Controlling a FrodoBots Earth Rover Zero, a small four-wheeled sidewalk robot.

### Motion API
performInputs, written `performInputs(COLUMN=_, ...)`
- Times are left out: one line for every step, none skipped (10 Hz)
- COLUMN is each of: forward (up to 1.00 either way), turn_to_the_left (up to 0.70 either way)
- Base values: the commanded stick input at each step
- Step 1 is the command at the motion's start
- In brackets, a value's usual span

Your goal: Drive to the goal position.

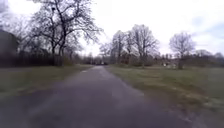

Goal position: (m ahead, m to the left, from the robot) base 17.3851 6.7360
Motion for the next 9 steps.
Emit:
performInputs(forward=1.00, turn_to_the_left=0.00)
performInputs(forward=1.00, turn_to_the_left=0.00)
performInputs(forward=1.00, turn_to_the_left=0.00)
performInputs(forward=1.00, turn_to_the_left=0.00)
performInputs(forward=1.00, turn_to_the_left=0.00)
performInputs(forward=1.00, turn_to_the_left=0.00)
performInputs(forward=1.00, turn_to_the_left=0.00)
performInputs(forward=1.00, turn_to_the_left=0.00)
performInputs(forward=1.00, turn_to_the_left=0.00)
